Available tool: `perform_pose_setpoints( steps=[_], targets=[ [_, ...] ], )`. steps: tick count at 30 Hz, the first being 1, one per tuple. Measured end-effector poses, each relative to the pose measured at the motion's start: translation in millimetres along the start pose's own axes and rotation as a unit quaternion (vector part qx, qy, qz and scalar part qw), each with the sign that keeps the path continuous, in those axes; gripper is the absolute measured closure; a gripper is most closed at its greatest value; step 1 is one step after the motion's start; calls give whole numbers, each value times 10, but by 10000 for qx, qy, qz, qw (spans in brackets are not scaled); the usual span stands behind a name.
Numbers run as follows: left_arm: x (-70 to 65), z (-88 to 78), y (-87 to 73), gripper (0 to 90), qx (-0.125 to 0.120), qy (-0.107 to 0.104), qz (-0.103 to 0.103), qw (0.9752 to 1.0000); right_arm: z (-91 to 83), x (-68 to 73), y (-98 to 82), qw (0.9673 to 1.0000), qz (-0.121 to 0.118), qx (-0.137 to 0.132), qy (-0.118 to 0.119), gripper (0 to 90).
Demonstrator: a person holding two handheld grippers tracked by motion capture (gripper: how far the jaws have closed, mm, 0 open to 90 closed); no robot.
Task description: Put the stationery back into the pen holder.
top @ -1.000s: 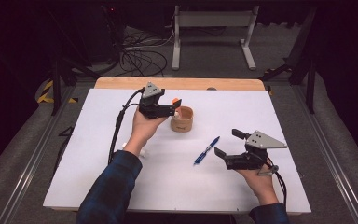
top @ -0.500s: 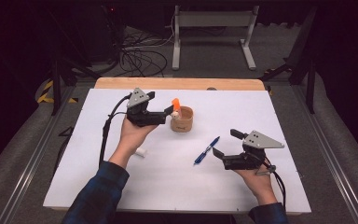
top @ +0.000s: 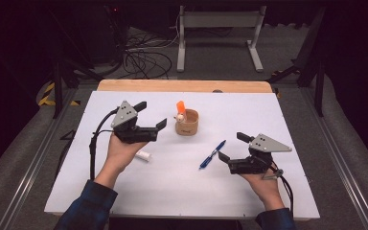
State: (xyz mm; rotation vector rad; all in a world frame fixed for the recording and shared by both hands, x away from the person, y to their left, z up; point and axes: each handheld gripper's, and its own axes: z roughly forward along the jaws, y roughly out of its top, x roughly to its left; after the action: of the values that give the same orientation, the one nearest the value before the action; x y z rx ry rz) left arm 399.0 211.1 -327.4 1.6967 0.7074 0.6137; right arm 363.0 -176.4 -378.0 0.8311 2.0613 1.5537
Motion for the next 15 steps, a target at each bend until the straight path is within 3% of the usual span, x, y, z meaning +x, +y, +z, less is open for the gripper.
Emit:
perform_pose_setpoints(
  steps=[15],
  targets=[
    [39, -516, -235, 62, -146, 43, -101, 9998, 58, 47, -1, 9999, -50, 101, 60, 47]
  ],
)
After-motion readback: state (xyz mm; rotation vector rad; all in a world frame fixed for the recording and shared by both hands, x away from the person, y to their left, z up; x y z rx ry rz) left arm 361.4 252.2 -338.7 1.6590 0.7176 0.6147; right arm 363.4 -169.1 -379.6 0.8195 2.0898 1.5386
